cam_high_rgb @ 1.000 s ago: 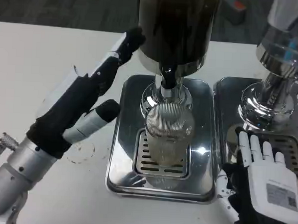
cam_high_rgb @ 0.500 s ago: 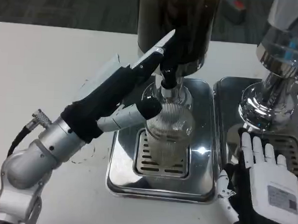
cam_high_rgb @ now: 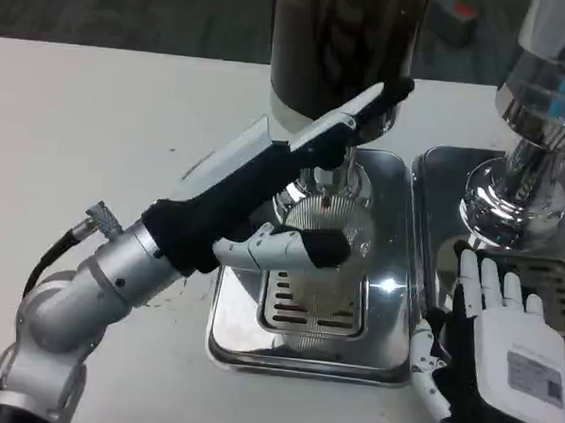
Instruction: Grasp the cup under the faucet to collect the drink, then remove the cup.
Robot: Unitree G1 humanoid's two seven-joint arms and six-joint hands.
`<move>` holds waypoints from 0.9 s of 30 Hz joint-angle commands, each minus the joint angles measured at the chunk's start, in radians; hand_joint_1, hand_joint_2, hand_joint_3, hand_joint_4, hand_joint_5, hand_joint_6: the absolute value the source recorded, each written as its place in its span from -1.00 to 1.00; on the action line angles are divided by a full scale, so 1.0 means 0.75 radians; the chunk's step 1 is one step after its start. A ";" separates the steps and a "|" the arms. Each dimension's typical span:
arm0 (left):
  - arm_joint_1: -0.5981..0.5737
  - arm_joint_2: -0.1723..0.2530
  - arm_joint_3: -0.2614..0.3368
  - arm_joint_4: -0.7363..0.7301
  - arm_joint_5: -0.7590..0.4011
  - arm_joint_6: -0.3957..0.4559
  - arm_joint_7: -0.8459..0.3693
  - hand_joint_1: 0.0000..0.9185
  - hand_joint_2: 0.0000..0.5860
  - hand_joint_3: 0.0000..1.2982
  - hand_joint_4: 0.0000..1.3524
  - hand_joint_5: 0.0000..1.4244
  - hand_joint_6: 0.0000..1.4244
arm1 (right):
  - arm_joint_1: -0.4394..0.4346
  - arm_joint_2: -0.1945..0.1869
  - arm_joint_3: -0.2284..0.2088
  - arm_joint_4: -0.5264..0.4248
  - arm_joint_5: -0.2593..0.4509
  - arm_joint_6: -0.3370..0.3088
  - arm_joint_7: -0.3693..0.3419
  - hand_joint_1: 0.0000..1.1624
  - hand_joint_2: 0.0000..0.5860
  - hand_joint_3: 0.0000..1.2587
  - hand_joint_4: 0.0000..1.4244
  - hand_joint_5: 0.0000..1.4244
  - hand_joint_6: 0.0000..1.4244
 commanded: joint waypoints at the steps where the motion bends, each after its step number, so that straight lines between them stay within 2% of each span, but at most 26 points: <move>1: 0.006 0.030 -0.026 -0.054 0.229 -0.106 0.079 -1.00 -0.68 -1.00 -1.00 -1.00 -1.00 | -0.014 -0.002 -0.029 0.006 0.046 -0.014 -0.020 -1.00 0.89 -1.00 -1.00 -1.00 -1.00; 10: -0.006 0.063 -0.072 -0.057 0.405 -0.147 0.228 -1.00 -0.65 -1.00 -1.00 -1.00 -1.00 | -0.024 0.006 -0.055 0.009 0.102 -0.027 -0.027 -1.00 0.89 -1.00 -1.00 -1.00 -1.00; 15: -0.014 0.068 -0.094 -0.040 0.408 -0.142 0.265 -1.00 -0.64 -1.00 -1.00 -1.00 -1.00 | -0.012 0.016 -0.064 -0.006 0.162 -0.055 -0.043 -1.00 0.87 -1.00 -1.00 -1.00 -1.00; 17: -0.017 0.072 -0.098 -0.031 0.405 -0.139 0.274 -1.00 -0.64 -1.00 -1.00 -1.00 -1.00 | -0.008 0.015 -0.072 -0.015 0.193 -0.070 -0.041 -0.95 0.78 -1.00 -1.00 -1.00 -1.00; 19: -0.020 0.079 -0.102 -0.028 0.403 -0.135 0.285 -1.00 -0.64 -1.00 -1.00 -1.00 -1.00 | -0.006 0.015 -0.098 -0.034 0.279 -0.110 -0.012 -0.86 0.65 -1.00 -1.00 -1.00 -1.00; 22: -0.026 0.087 -0.108 -0.015 0.397 -0.131 0.295 -1.00 -0.64 -1.00 -1.00 -1.00 -1.00 | -0.022 0.000 -0.163 -0.043 0.501 -0.211 0.084 -0.65 0.35 -1.00 -1.00 -1.00 -1.00; 23: -0.029 0.089 -0.110 -0.008 0.395 -0.131 0.298 -1.00 -0.64 -1.00 -1.00 -1.00 -1.00 | -0.029 -0.007 -0.175 -0.041 0.545 -0.233 0.106 -0.61 0.26 -1.00 -1.00 -1.00 -1.00; 27: -0.039 0.098 -0.117 0.008 0.391 -0.136 0.312 -1.00 -0.64 -1.00 -1.00 -1.00 -1.00 | -0.046 -0.010 -0.235 -0.022 0.750 -0.327 0.206 -0.18 -0.05 -1.00 -1.00 -1.00 -1.00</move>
